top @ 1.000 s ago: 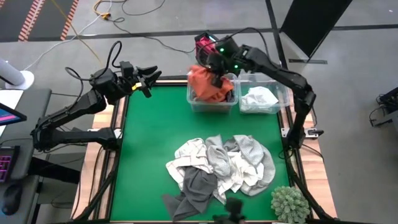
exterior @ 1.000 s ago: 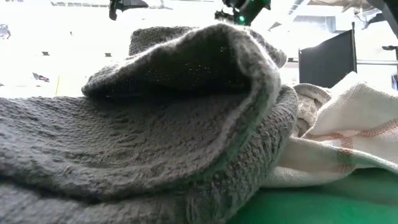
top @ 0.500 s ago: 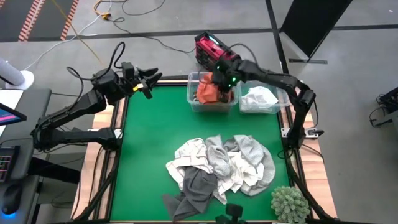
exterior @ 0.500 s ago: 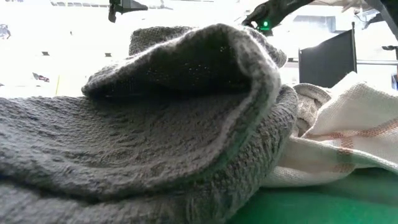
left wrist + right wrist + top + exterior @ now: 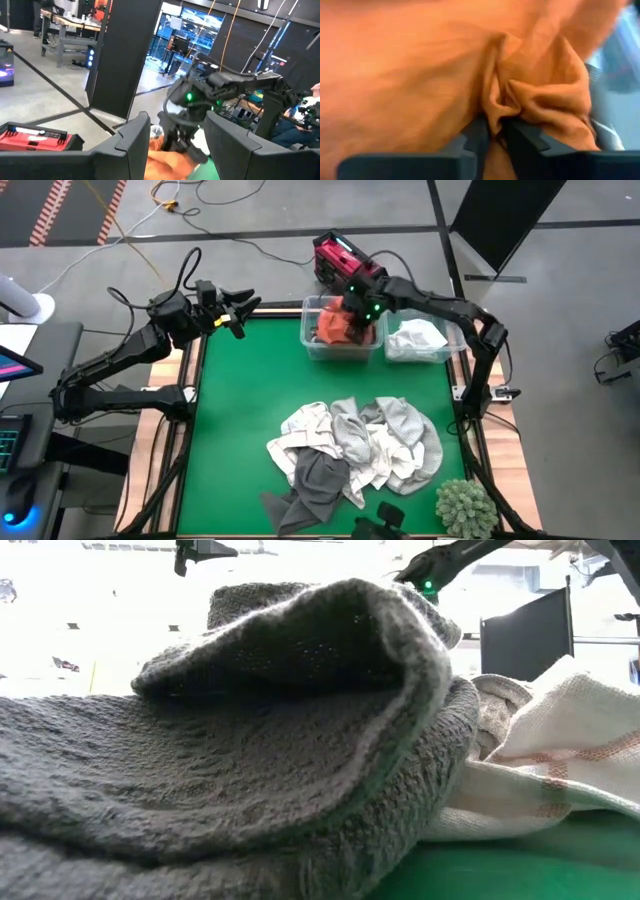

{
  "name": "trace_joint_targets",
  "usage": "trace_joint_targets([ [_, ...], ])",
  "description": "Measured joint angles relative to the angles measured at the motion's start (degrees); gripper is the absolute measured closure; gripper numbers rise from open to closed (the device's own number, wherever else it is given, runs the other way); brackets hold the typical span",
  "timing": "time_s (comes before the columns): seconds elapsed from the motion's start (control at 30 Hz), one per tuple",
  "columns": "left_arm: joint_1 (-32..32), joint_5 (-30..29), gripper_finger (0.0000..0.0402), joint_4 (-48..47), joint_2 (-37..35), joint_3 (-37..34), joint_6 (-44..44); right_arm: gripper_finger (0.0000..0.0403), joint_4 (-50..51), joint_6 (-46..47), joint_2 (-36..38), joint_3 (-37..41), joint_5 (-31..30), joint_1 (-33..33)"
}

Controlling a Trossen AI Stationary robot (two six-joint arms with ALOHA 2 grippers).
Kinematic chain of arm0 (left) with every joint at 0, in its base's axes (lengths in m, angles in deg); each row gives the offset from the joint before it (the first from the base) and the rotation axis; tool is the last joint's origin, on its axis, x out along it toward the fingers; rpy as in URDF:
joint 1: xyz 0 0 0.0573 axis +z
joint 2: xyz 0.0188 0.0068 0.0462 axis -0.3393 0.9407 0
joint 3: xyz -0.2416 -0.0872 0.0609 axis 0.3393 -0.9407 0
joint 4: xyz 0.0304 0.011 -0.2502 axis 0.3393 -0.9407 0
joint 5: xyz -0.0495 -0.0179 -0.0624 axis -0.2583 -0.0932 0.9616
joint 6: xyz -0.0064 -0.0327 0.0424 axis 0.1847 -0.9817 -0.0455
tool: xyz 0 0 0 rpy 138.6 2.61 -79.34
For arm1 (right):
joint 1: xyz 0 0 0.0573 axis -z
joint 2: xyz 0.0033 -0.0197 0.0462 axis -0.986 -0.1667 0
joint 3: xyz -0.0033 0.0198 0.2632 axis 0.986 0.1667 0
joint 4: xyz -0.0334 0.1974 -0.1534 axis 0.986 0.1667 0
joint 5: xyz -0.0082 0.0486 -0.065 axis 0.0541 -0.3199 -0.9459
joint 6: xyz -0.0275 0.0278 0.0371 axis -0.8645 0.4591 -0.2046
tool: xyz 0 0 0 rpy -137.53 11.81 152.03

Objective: Sort towels by color in basket
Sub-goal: Put the orange towel into the left transparent bin

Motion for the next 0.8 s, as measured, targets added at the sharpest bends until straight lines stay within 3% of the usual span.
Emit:
trace_joint_targets([
  [0.23,0.0,1.3,0.0226,0.0,0.0,0.0,-0.1,0.0197,14.1,5.9,0.1,-11.6,0.4,3.3],
  [0.4,0.0,1.3,0.0226,0.0,0.0,0.0,-0.1,0.014,13.5,16.0,0.1,-17.3,3.5,4.4],
  [0.6,0.0,1.4,0.0226,0.0,0.0,0.0,-0.2,0.0128,5.6,25.0,0.2,-18.4,19.3,3.7],
  [0.8,0.0,1.4,0.0226,-0.2,0.0,0.0,-0.1,0.0127,-0.5,27.2,0.1,-14.5,22.7,0.8],
])
